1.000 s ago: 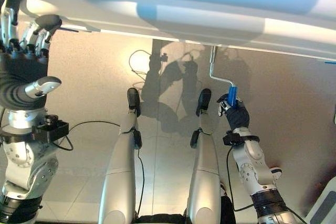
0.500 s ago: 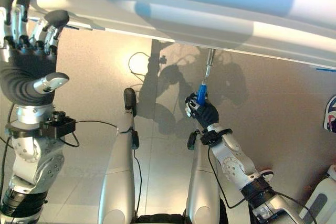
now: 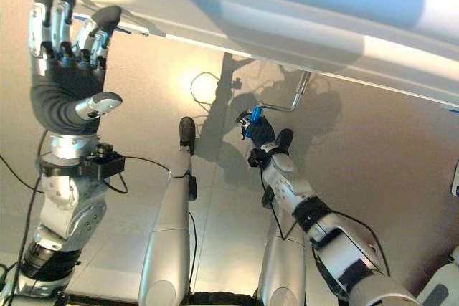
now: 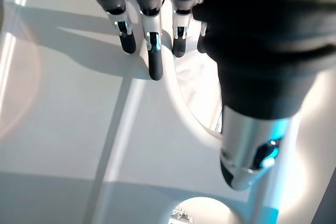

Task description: Raise the hospital bed

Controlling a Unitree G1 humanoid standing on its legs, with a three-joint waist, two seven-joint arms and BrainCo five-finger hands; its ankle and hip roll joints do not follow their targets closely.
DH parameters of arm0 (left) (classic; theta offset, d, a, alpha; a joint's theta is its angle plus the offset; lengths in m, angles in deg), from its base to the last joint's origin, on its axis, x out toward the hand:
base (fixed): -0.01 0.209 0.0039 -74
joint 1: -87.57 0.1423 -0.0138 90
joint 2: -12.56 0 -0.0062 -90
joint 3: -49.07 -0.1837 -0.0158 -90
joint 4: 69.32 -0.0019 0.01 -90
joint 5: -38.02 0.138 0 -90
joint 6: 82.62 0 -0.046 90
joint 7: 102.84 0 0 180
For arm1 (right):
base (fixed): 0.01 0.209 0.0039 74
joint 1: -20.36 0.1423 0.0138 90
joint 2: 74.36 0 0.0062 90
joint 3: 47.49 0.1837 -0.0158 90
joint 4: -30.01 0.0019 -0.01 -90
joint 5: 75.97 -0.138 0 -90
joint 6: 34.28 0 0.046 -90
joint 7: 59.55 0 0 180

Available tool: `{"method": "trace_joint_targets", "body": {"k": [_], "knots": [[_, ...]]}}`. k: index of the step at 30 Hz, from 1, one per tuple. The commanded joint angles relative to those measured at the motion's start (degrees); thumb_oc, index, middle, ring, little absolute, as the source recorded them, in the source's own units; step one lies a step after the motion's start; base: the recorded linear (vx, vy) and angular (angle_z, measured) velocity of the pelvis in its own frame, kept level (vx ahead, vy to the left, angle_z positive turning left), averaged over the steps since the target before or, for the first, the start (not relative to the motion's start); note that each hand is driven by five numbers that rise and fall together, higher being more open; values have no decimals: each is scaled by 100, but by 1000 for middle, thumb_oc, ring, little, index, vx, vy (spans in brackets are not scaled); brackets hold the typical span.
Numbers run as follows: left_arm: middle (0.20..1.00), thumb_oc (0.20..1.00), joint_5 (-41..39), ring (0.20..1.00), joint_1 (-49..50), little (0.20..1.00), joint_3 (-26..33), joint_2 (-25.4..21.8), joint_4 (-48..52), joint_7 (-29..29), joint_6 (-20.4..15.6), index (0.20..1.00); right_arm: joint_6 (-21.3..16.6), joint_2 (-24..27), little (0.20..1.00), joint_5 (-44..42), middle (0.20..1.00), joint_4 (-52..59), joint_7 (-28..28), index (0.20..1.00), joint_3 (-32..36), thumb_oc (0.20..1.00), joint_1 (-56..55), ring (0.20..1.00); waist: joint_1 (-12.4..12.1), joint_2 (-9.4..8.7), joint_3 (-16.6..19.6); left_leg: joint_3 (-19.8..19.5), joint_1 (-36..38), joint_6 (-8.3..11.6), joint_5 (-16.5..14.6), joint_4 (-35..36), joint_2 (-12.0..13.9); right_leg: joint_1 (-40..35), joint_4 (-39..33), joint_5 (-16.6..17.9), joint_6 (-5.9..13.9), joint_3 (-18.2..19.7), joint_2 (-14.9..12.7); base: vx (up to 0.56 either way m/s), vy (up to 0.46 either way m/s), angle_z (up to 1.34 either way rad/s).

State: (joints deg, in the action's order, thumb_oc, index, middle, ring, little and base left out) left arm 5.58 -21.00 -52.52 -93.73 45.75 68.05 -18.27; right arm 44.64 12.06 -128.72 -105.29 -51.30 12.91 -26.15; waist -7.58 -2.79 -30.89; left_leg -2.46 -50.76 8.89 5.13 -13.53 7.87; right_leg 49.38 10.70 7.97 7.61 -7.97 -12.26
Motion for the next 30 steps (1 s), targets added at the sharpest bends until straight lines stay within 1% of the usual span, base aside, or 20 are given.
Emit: {"method": "trace_joint_targets", "body": {"k": [1, 2, 5, 7, 9, 12, 14, 15, 18, 20, 21, 23, 28, 29, 30], "knots": [[1000, 1000, -113, 1000, -170, 1000, -219, 68, 543, 23, -245, 1000, -287, -353, 200, 548, 200, -120, -89, 200, 48, 200, 1283, 200, -177, 540, 109, -163, -50, -184, -155, -53, -286, -399, 168, -438, 214, -297, -58, 8, 38, 11], [1000, 1000, -127, 1000, -197, 1000, -266, 92, 548, 55, -228, 1000, -191, -375, 200, 601, 200, -608, -80, 200, 127, 200, 1329, 200, -219, 581, 109, -175, -65, -197, -169, -75, -304, -391, 184, -453, 215, -302, -71, 6, 40, 7], [1000, 1000, -127, 1000, -258, 1000, -360, 154, 533, 57, -225, 1000, -24, -335, 200, 825, 200, -1417, -85, 200, 279, 200, 1502, 200, -290, 690, 109, -208, -186, -209, -182, -138, -343, -303, 248, -482, 208, -323, -92, -1, 36, 3], [1000, 1000, -69, 1000, -262, 1000, -417, 135, 540, 28, -199, 1000, 145, -162, 200, 1186, 200, -2163, 35, 200, 405, 200, 1636, 200, -310, 777, 109, -181, -235, -223, -191, -128, -351, -210, 292, -503, 204, -304, -108, 1, 57, 3], [1000, 1000, -59, 1000, -290, 1000, -450, 125, 532, 17, -191, 1000, 176, -93, 200, 1311, 200, -2368, 78, 200, 468, 200, 1661, 200, -317, 805, 109, -174, -255, -230, -193, -127, -354, -158, 318, -508, 207, -291, -114, 9, 32, 4], [1000, 1000, -43, 1000, -369, 1000, -494, 88, 537, 14, -171, 1000, 333, 200, 200, 1577, 200, -2883, 170, 200, 668, 200, 1669, 200, -324, 909, 109, -162, -315, -246, -209, -144, -379, -59, 366, -532, 211, -253, -128, 7, 25, 10], [1000, 1000, -43, 1000, -428, 1000, -502, 71, 552, 25, -169, 1000, 373, 373, 200, 1624, 200, -3015, 185, 200, 778, 200, 1608, 200, -308, 952, 109, -151, -346, -249, -216, -165, -387, -10, 389, -548, 214, -220, -131, 2, 19, 6], [1000, 1000, -59, 1000, -464, 1000, -514, 65, 560, 77, -185, 1000, 367, 636, 200, 1528, 200, -3106, 250, 200, 986, 200, 1489, 200, -272, 986, 109, -133, -370, -257, -233, -190, -392, 59, 423, -558, 213, -177, -126, 1, 15, 3], [1000, 1000, -54, 1000, -534, 1000, -523, 71, 518, 105, -191, 1000, 396, 813, 200, 1569, 200, -3138, 238, 200, 1079, 200, 1345, 200, -248, 1008, 109, -106, -393, -260, -248, -232, -392, 124, 467, -566, 209, -136, -115, 0, 0, 0], [1000, 1000, -67, 1000, -560, 1000, -524, 86, 471, 191, -197, 1000, 335, 1071, 200, 1311, 200, -3138, 261, 200, 1388, 200, 1090, 200, -176, 1033, 109, -57, -416, -275, -283, -305, -363, 221, 541, -593, 206, -55, -86, 0, 0, 0], [1000, 1000, -69, 1000, -566, 1000, -532, 89, 467, 193, -199, 1000, 334, 1077, 200, 1308, 200, -3138, 257, 200, 1392, 200, 1086, 200, -185, 1034, 109, -53, -417, -275, -286, -309, -361, 225, 546, -595, 206, -50, -85, 5, 4, -4], [1000, 1000, -71, 1000, -509, 1000, -545, 86, 445, 230, -181, 1000, 306, 1339, 200, 1137, 200, -3236, 307, 200, 1652, 200, 957, 200, -137, 1053, 109, -9, -449, -281, -311, -358, -335, 324, 612, -618, 193, 7, -66, 6, -12, -7], [1000, 1000, -128, 1000, -487, 1000, -496, -54, 396, 319, -142, 1000, 282, 1847, 200, 1079, 200, -3362, 361, 200, 1957, 200, 600, 200, 8, 1065, 109, 65, -428, -252, -285, -331, -256, 440, 674, -646, 178, 107, -2, 1, -26, -6], [1000, 1000, -128, 1000, -488, 1000, -497, -54, 396, 320, -143, 1000, 282, 1848, 200, 1079, 200, -3361, 361, 200, 1958, 200, 599, 200, 6, 1064, 109, 67, -427, -252, -286, -331, -256, 441, 675, -646, 178, 109, -2, 3, -43, -5], [1000, 1000, -131, 1000, -466, 1000, -475, -100, 382, 347, -145, 1000, 268, 2037, 200, 1034, 200, -3377, 372, 200, 2078, 200, 391, 200, 73, 1038, 109, 99, -402, -245, -281, -333, -219, 473, 709, -660, 166, 142, 31, -2, -63, -4]]}}
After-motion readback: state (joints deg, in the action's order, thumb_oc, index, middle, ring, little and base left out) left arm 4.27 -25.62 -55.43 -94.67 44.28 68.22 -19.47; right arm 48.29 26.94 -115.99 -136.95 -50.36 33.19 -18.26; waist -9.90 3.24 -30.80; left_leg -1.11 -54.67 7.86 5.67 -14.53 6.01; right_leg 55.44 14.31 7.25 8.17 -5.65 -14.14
